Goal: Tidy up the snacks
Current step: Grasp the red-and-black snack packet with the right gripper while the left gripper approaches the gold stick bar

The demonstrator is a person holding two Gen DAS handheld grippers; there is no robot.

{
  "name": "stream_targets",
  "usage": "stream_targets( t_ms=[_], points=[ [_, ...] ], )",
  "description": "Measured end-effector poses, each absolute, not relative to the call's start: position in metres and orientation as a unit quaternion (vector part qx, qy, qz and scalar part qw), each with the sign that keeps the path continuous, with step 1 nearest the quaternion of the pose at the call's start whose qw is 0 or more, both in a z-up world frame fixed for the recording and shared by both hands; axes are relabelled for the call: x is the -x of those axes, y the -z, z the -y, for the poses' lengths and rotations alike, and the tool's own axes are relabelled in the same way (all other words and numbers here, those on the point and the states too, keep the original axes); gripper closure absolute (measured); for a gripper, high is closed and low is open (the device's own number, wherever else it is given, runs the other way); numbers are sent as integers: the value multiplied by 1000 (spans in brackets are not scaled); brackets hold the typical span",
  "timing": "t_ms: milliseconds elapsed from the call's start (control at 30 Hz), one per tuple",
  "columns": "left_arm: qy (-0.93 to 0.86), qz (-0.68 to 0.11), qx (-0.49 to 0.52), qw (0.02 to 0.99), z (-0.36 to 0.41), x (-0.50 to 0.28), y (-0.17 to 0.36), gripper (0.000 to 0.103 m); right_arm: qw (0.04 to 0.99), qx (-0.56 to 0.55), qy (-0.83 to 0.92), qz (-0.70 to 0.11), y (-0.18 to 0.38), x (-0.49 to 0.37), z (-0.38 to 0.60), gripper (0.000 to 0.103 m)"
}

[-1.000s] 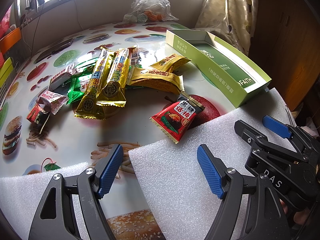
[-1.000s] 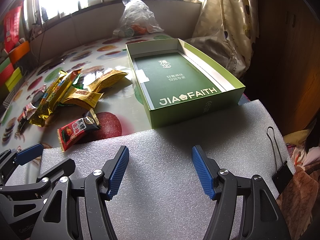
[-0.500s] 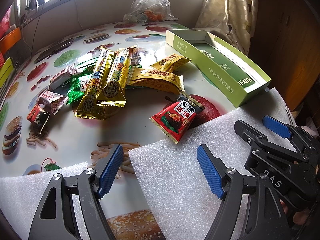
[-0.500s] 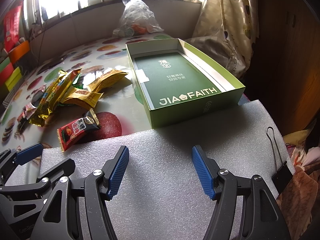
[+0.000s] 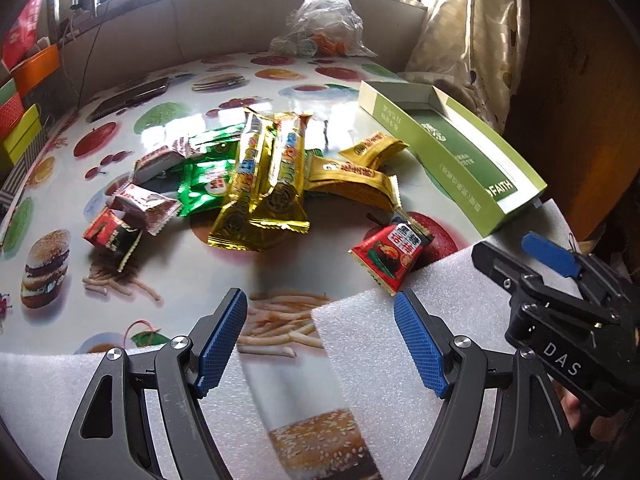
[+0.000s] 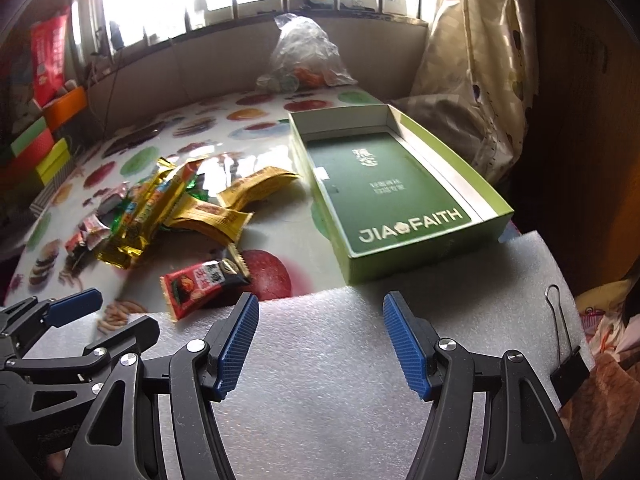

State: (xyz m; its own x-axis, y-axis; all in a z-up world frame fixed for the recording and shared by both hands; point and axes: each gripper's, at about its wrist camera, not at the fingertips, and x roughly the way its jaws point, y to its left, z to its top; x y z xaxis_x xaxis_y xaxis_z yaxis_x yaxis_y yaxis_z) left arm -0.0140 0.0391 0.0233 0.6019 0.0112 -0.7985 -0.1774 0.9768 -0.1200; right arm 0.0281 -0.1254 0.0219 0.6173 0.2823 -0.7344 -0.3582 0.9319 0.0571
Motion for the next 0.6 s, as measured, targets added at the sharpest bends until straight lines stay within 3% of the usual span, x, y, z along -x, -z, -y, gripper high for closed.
stream_targets(
  t_ms=[600],
  points=[
    [-144,-424,150,881,-118,28,-25,27,846,-7,-232,-481,-5,-59,62,49]
  ],
)
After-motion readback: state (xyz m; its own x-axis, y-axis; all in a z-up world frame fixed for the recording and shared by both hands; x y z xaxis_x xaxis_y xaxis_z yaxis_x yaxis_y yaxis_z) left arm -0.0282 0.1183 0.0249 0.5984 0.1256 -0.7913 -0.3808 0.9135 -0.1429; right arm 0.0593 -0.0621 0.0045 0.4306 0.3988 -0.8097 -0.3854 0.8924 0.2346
